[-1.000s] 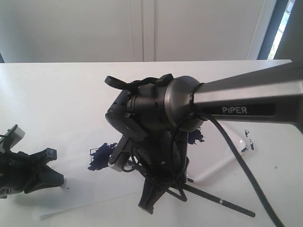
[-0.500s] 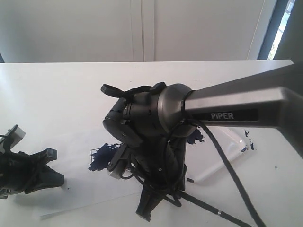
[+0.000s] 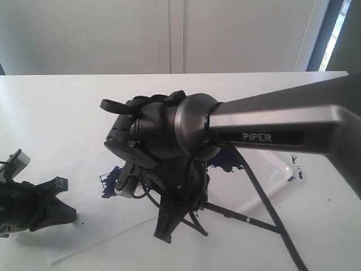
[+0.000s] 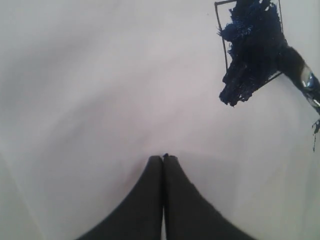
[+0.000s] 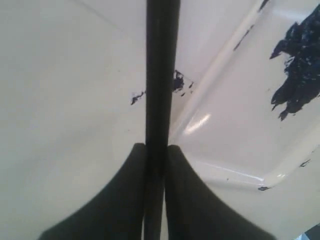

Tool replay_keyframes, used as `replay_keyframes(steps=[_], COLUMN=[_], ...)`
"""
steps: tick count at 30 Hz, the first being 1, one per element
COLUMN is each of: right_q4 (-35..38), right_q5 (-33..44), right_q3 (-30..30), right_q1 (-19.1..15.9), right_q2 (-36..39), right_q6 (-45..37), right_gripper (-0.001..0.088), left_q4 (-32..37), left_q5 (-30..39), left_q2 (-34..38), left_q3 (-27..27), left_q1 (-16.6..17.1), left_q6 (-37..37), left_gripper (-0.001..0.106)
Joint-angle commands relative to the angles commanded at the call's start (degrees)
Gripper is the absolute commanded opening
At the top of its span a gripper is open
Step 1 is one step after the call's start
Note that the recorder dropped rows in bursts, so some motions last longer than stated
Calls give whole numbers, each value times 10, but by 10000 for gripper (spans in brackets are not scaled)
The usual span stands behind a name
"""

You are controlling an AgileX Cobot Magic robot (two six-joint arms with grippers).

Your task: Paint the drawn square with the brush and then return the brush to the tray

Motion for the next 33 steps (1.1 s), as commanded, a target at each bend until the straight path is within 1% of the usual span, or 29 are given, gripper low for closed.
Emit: replay_keyframes(steps=[3,6,13,23,30,33], right_q4=[-2,-2,-2,33,36,38], right_q5=[0,0,0,0,0,0], right_q3=[-28,-36,-55,-59,-81,-81], right_q1=[0,0,0,2,22,23], right_q2=[1,3,65,71,71,72], right_q6=[0,0,-3,-5,-17,-17], right_gripper=[0,0,0,0,0,0], left_q4=[0,0,0,0,0,0], left_q5=[0,0,-1,-1,0,-1], left_q2=[0,0,0,0,0,0], left_q3=[0,0,0,0,0,0], left_q1=[0,0,0,0,0,0], left_q6=[0,0,1,2,2,2], left_gripper=[0,0,0,0,0,0])
